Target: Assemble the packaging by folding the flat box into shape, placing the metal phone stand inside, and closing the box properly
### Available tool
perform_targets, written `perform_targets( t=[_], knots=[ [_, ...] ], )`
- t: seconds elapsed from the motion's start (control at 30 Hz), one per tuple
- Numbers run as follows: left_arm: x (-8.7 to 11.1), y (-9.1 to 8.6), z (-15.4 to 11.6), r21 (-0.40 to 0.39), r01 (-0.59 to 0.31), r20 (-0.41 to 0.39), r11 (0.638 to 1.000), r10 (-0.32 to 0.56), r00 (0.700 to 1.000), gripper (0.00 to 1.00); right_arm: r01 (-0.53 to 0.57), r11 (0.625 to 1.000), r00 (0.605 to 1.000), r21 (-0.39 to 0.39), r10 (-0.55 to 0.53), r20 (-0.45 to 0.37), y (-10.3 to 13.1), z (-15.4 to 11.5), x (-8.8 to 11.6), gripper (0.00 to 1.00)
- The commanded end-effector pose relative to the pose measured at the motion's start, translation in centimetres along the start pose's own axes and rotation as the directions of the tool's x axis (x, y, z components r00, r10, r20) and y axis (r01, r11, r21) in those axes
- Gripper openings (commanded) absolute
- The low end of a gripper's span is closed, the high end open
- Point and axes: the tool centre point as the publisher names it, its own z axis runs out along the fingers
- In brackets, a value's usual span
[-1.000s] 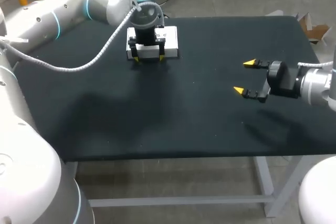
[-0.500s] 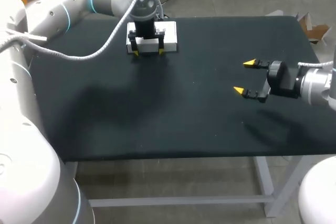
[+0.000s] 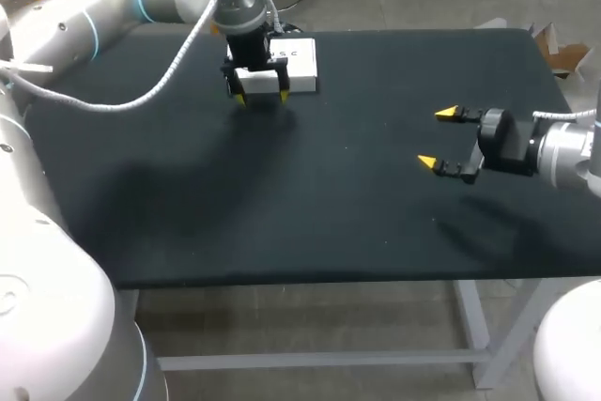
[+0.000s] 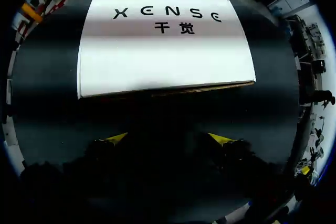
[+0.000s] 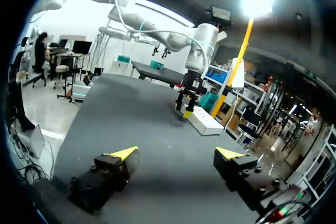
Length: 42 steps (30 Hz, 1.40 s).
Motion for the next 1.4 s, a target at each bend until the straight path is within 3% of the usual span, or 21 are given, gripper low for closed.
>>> perform_targets(
  t=[0.03,0.33,0.57,0.9,1.17,1.4],
  knots=[
    [-1.3,9.4,-3.9,0.313,-0.018,-0.026,0.950,0.027,0.999,1.00,0.002,1.000,1.000,-0.008,-0.002,0.003,-0.1,0.0,0.0,1.00],
    [-2.5,15.4,-5.6,0.464,-0.075,-0.049,0.883,0.110,0.993,1.00,0.002,1.000,1.000,-0.008,-0.002,0.003,-0.1,0.0,0.0,1.00],
    [-3.4,18.3,-6.3,0.554,-0.111,-0.102,0.825,0.200,0.974,1.00,0.002,1.000,1.000,-0.008,-0.002,0.003,-0.1,0.0,0.0,1.00],
    [-5.1,19.7,-7.5,0.658,-0.152,-0.179,0.738,0.349,0.920,1.00,0.002,1.000,1.000,-0.008,-0.002,0.003,-0.1,0.0,0.0,1.00],
    [-5.7,20.9,-8.0,0.753,-0.188,-0.152,0.631,0.445,0.882,1.00,0.002,1.000,1.000,-0.008,-0.002,0.003,-0.1,0.0,0.0,1.00],
    [-6.4,21.8,-8.9,0.794,-0.191,-0.156,0.577,0.497,0.854,1.00,0.002,1.000,1.000,-0.008,-0.002,0.003,-0.1,0.0,0.0,1.00]
  ],
)
